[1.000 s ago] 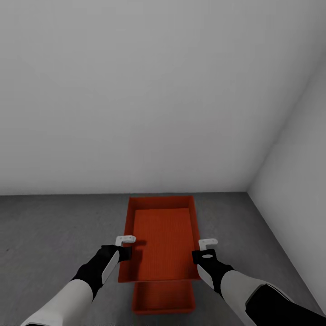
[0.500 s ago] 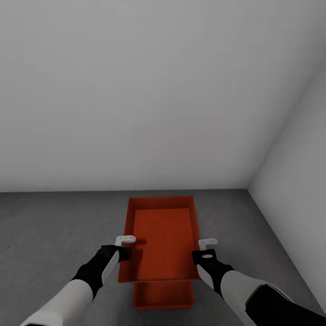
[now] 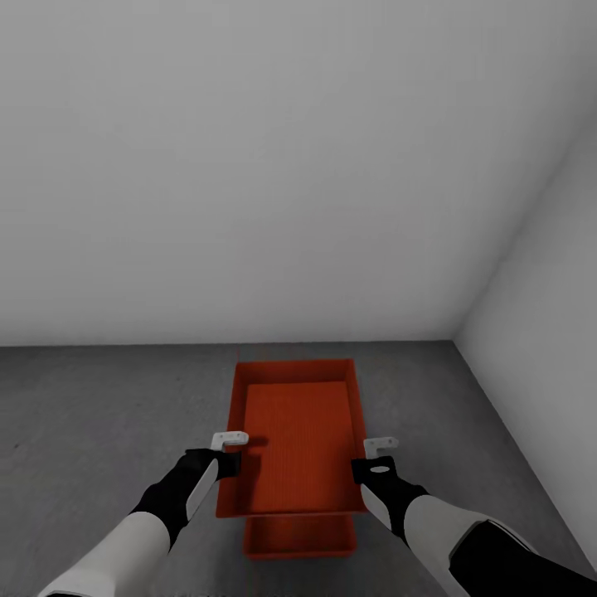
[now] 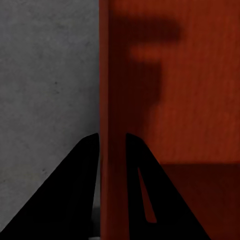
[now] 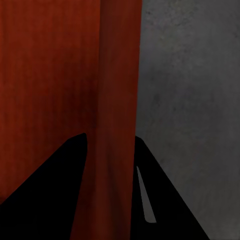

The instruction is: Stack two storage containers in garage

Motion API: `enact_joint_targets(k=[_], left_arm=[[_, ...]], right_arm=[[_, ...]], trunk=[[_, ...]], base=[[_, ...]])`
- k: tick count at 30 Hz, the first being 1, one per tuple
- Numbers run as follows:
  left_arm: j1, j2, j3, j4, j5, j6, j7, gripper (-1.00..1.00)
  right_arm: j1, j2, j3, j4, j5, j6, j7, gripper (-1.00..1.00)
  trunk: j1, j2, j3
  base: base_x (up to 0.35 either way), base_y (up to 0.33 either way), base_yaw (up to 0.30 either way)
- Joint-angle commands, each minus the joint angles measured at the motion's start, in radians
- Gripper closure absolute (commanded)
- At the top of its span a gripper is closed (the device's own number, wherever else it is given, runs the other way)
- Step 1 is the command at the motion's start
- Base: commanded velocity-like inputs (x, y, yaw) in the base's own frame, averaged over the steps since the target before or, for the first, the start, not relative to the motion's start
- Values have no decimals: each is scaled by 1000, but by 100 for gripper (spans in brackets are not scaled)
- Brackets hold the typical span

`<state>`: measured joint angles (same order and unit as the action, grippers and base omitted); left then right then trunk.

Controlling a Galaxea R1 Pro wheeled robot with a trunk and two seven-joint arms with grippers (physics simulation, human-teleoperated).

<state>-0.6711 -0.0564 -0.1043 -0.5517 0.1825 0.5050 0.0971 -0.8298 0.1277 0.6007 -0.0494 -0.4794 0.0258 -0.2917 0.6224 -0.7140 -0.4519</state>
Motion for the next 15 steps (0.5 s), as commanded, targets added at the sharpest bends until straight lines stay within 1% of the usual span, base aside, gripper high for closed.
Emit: enact_joint_targets(k=[1, 15], left_arm=[[-1, 7, -5, -4, -28, -40, 15, 100], [-1, 7, -5, -4, -28, -40, 15, 100]], right_arm=[[0, 0, 5, 14, -18, 5, -12, 100], [0, 0, 5, 14, -18, 5, -13, 100]], trunk=[[0, -1, -3], [0, -1, -25]], base=[[0, 0, 0], [0, 0, 0]])
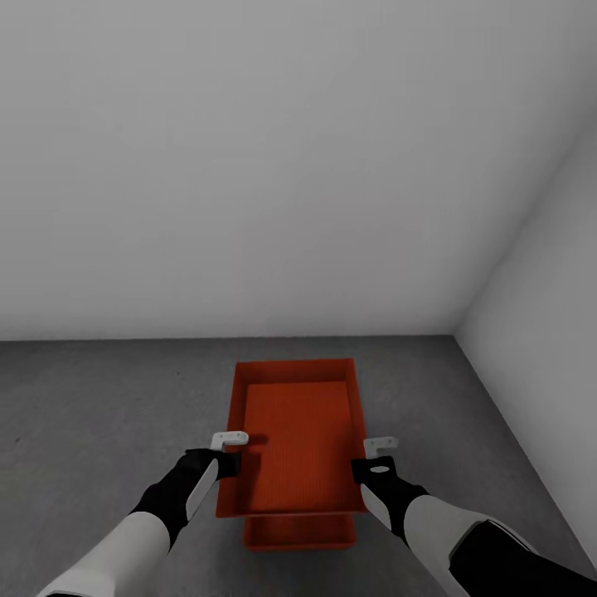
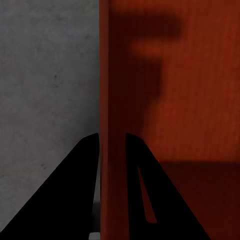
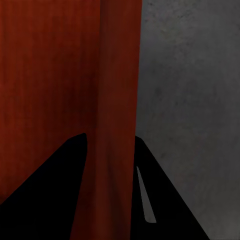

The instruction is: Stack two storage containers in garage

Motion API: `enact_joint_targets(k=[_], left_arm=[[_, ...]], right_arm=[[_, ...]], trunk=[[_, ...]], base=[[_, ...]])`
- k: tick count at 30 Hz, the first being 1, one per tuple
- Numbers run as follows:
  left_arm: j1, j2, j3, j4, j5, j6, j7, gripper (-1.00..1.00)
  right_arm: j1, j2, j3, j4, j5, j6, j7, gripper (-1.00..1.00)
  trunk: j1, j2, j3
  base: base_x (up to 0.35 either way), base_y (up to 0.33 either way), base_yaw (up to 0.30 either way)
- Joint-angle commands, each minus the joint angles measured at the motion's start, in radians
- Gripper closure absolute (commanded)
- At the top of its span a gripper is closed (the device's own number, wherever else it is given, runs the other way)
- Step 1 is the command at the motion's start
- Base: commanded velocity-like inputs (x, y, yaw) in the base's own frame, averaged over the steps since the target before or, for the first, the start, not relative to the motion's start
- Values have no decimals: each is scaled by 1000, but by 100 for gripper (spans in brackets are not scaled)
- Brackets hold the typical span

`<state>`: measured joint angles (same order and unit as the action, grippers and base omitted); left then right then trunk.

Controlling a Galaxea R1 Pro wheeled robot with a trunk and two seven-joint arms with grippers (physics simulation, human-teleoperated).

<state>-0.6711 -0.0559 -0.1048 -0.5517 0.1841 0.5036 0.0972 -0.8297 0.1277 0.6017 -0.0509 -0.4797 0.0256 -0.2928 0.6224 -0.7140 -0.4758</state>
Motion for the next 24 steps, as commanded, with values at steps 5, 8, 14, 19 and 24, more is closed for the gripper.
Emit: enact_joint_targets(k=[5, 8, 14, 19, 24], left_arm=[[-1, 6, -4, -4, -29, -39, 15, 100], [-1, 6, -4, -4, -29, -39, 15, 100], [-1, 6, -4, -4, -29, -39, 15, 100], [-1, 6, -4, -4, -28, -39, 15, 100], [-1, 6, -4, -4, -28, -39, 15, 100]], right_arm=[[0, -1, 4, 16, -17, 5, -12, 100], [0, 0, 4, 16, -17, 5, -12, 100], [0, 0, 4, 16, -17, 5, -12, 100], [0, 0, 4, 16, -17, 5, -12, 100], [0, 0, 4, 16, -17, 5, -12, 100]], trunk=[[0, -1, -9], [0, -1, -14], [0, -1, -23], [0, -1, -31], [0, -1, -39]], base=[[0, 0, 0], [0, 0, 0], [0, 0, 0], [0, 0, 0], [0, 0, 0]])
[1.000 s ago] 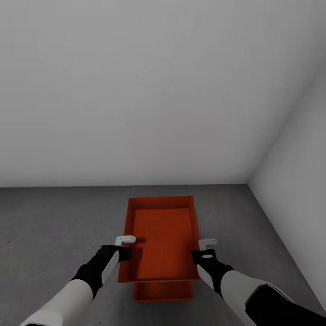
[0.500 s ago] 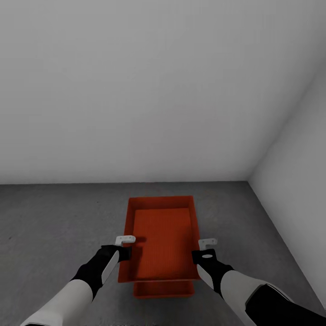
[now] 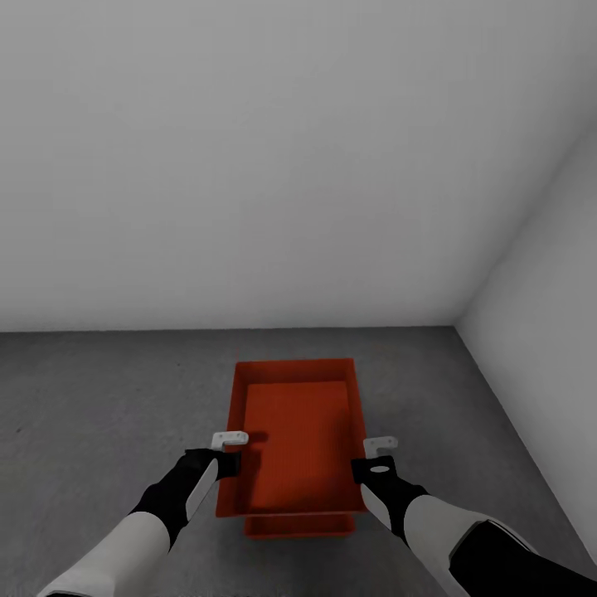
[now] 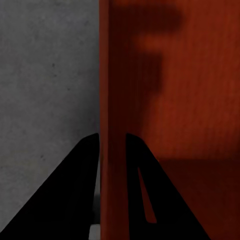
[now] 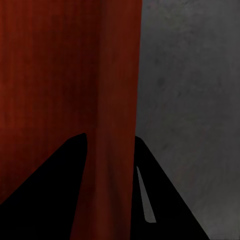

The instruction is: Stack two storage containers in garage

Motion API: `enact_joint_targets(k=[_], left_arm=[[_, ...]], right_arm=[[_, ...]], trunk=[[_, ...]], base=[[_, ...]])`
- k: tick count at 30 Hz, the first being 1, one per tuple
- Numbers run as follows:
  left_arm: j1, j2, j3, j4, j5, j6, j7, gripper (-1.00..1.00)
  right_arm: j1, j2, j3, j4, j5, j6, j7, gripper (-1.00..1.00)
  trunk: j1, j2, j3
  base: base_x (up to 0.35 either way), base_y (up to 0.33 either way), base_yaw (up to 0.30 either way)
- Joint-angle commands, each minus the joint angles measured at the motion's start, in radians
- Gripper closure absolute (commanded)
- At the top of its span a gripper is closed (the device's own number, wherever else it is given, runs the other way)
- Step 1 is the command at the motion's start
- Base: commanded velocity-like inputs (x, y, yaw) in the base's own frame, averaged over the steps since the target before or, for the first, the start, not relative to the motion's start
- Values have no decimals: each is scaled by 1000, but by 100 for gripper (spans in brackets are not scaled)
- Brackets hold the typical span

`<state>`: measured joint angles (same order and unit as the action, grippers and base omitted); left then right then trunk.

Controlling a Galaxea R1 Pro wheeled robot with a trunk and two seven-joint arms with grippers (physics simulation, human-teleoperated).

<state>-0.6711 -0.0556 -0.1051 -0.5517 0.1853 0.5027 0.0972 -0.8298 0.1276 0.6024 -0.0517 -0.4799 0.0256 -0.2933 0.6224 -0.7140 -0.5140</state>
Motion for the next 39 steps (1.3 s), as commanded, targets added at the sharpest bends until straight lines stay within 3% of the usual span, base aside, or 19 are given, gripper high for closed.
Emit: enact_joint_targets(k=[1, 39], left_arm=[[-1, 6, -4, -4, -29, -38, 15, 100], [-1, 5, -4, -4, -29, -38, 15, 100]], right_arm=[[0, -1, 4, 16, -17, 5, -12, 100], [0, -1, 4, 16, -17, 5, -12, 100]], trunk=[[0, -1, -3], [0, -1, -63]], base=[[0, 0, 0], [0, 0, 0]])
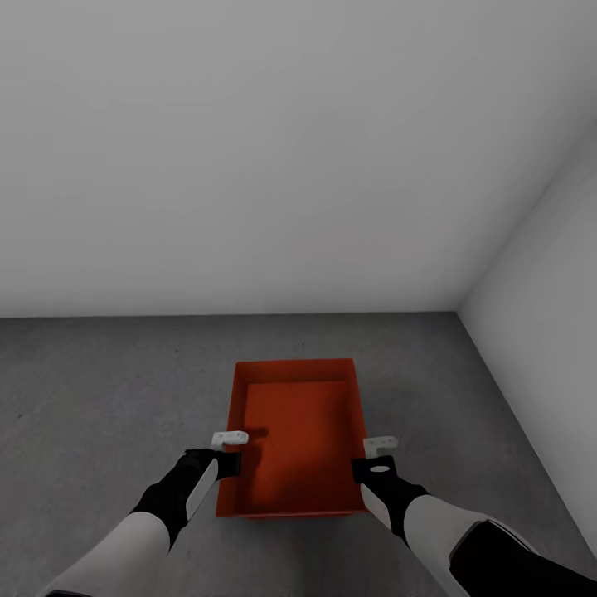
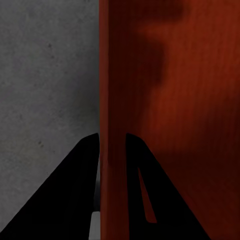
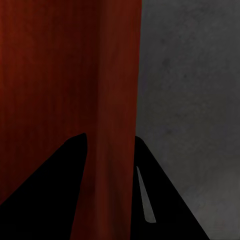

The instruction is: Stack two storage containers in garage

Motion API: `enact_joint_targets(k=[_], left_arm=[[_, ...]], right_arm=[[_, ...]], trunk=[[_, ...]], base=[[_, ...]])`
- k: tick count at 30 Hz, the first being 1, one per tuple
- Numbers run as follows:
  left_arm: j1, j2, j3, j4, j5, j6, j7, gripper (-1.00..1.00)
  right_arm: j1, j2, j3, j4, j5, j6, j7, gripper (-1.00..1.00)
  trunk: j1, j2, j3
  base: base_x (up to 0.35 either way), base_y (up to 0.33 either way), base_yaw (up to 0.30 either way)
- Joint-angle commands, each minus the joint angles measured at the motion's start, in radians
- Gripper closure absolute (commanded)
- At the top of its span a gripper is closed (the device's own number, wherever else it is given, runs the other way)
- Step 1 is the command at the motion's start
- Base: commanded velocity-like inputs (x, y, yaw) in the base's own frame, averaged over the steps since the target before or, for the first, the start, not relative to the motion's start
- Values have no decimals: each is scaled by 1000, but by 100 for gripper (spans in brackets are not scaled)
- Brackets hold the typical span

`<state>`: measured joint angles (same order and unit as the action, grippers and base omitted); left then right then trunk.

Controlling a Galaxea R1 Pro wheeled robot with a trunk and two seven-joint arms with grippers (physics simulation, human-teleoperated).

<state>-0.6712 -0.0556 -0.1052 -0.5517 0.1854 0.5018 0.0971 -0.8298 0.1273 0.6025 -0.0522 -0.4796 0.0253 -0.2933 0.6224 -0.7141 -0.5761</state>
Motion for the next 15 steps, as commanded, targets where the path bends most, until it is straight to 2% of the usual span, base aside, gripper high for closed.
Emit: enact_joint_targets(k=[1, 15], left_arm=[[-1, 5, -4, -4, -29, -37, 15, 100], [-1, 5, -4, -4, -29, -37, 15, 100]], right_arm=[[0, 0, 3, 17, -17, 5, -12, 100], [0, 0, 3, 17, -17, 5, -12, 100]], trunk=[[0, -1, -3], [0, -1, -25]], base=[[0, 0, 0], [0, 0, 0]])
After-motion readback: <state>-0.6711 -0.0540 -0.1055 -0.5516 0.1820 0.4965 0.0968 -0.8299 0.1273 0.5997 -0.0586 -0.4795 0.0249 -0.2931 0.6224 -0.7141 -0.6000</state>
